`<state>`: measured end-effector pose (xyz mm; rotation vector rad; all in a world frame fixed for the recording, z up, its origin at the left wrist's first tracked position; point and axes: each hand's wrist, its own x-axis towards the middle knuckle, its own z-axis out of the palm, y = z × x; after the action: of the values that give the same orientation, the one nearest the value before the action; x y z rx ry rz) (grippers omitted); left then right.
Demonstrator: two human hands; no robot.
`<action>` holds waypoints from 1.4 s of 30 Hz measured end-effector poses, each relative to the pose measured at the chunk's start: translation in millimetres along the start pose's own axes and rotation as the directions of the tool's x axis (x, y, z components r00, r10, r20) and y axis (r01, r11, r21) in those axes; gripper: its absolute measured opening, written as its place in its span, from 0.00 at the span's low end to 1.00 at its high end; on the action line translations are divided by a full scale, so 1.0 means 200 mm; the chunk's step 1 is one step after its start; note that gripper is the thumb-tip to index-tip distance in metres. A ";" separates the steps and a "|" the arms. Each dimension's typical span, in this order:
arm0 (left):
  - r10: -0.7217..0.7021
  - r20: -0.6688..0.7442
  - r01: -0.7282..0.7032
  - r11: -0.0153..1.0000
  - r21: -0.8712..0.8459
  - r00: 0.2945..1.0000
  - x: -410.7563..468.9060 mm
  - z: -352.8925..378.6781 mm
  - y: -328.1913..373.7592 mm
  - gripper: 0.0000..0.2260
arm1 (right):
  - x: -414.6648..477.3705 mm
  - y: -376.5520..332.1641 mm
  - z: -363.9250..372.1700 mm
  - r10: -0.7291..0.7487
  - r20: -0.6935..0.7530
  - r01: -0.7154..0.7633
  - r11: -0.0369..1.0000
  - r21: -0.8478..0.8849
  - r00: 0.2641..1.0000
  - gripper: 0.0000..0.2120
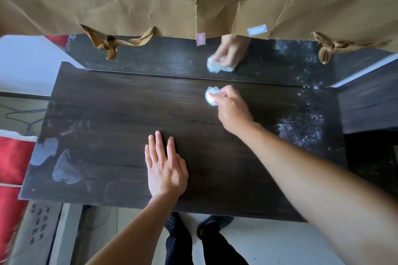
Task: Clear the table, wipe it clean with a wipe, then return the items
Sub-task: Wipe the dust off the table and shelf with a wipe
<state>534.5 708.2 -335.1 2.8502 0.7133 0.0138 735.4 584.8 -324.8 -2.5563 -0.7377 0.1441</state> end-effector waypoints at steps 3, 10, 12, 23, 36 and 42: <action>0.001 0.001 -0.001 1.000 0.001 1.000 0.00 0.00 -0.01 0.22 | -0.11 0.36 -0.17 0.185 -0.221 -0.224 0.961 -0.163 0.957 0.10; 0.005 0.008 -0.005 1.000 -0.008 1.000 0.00 0.01 -0.01 0.23 | -0.29 0.40 -0.25 0.595 -0.307 -0.586 0.800 0.130 0.743 0.13; 0.008 0.020 -0.007 1.000 -0.017 1.000 0.00 0.00 -0.01 0.24 | -0.46 0.24 -0.12 0.386 -0.236 -0.360 0.921 0.147 0.892 0.14; 0.022 0.030 -0.021 0.999 -0.046 0.999 0.01 -0.01 -0.01 0.24 | -0.56 0.35 -0.18 0.637 -0.323 -0.627 0.765 0.149 0.700 0.11; 0.032 0.044 -0.029 0.997 -0.071 0.999 0.00 0.00 -0.01 0.23 | -0.65 0.19 -0.14 0.594 -0.338 -0.619 0.784 0.043 0.729 0.20; 0.058 -0.004 -0.059 0.995 -0.075 0.998 0.00 0.01 -0.01 0.24 | -0.41 0.12 -0.06 0.344 -0.237 -0.341 0.938 0.056 0.909 0.21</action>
<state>533.9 709.2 -338.2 2.7989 0.6162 0.0505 680.1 518.0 -327.6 -2.6067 -0.1900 -0.0529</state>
